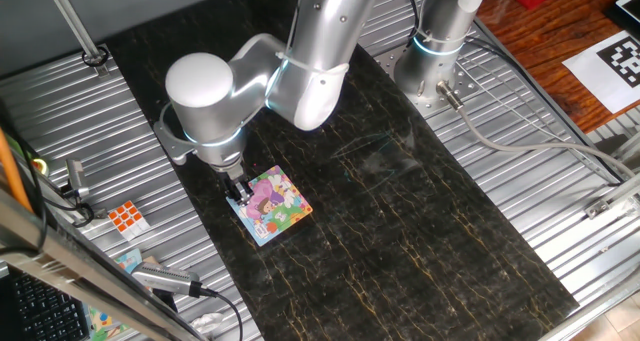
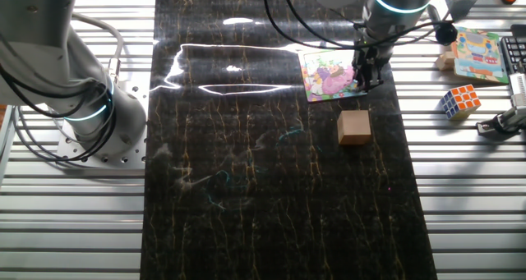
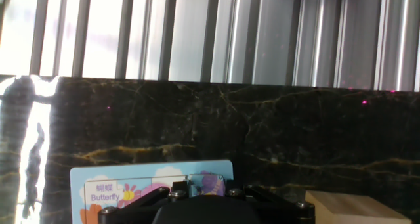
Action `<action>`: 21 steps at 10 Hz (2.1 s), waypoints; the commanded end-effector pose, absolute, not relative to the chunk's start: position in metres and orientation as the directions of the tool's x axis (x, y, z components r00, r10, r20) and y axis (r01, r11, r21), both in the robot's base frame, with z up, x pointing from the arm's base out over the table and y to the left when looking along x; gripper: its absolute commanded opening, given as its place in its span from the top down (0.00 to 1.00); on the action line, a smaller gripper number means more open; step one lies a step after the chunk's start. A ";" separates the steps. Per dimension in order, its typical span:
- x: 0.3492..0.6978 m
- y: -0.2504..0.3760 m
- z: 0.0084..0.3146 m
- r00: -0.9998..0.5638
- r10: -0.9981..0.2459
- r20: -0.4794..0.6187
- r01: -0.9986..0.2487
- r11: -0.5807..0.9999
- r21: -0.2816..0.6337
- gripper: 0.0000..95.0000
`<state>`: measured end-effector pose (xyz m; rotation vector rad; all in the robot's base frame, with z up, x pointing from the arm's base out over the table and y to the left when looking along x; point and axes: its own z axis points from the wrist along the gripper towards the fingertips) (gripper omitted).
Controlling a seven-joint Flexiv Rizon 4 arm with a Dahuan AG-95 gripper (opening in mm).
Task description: Assemble one piece of a puzzle
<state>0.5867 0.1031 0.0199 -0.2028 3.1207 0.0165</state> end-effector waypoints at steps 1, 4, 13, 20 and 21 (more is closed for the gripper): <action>0.585 0.103 0.017 -0.991 -0.132 -0.015 -0.132 0.991 0.008 0.80; 0.584 0.103 0.013 -0.990 -0.138 -0.011 -0.138 0.990 0.009 0.80; 0.583 0.104 0.013 -0.990 -0.138 0.002 -0.138 0.990 0.016 0.80; 0.583 0.105 0.015 -0.991 -0.136 0.009 -0.136 0.990 0.025 0.80; 0.583 0.105 0.015 -0.991 -0.135 0.011 -0.135 0.990 0.027 0.80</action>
